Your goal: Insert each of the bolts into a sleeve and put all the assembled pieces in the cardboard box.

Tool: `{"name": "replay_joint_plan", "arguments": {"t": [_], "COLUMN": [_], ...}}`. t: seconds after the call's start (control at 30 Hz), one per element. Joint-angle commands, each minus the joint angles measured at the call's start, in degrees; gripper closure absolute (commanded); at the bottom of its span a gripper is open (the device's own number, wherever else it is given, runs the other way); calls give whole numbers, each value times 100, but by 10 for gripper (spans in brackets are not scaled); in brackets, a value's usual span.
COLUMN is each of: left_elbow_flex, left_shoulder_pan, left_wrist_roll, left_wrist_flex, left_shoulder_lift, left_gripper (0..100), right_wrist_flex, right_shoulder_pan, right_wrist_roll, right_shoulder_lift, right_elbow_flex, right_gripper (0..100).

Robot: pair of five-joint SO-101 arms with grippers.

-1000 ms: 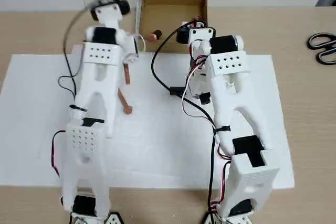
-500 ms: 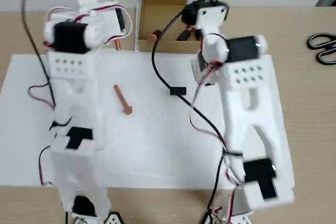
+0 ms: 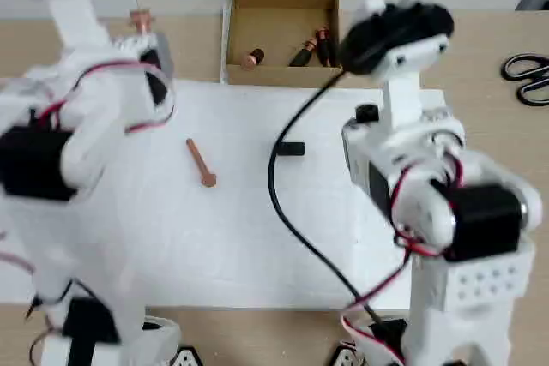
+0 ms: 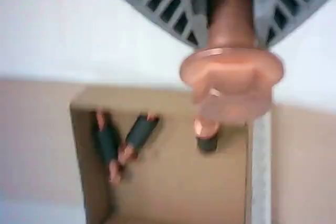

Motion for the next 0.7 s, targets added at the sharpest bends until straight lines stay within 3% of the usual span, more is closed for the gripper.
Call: {"name": "replay_joint_plan", "arguments": {"t": [0.0,0.1,0.27,0.47,0.67], "left_elbow_flex": [840,1543,2967,4382,5666], "left_shoulder_pan": [149,158,158,167,519], "left_wrist_roll": [-88,-88,-62,123,510], "left_wrist_flex": [62,-220,-976,-2136,-3103], "left_shoulder_lift": [-1020,-1565,-2330,-3103,-3376], "left_gripper": [993,993,993,993,993], "right_wrist_flex": [-13,-497,-1684,-2835,-3952], "right_shoulder_pan": [4,4,-251,-1077,-1156], "right_wrist_roll": [0,-88,-976,-976,-976], "right_shoulder_lift": [-611,-1033,-1930,-3073,-3741], "right_elbow_flex": [431,1143,2620,4571,6189], "right_gripper": [995,995,995,995,995]}}
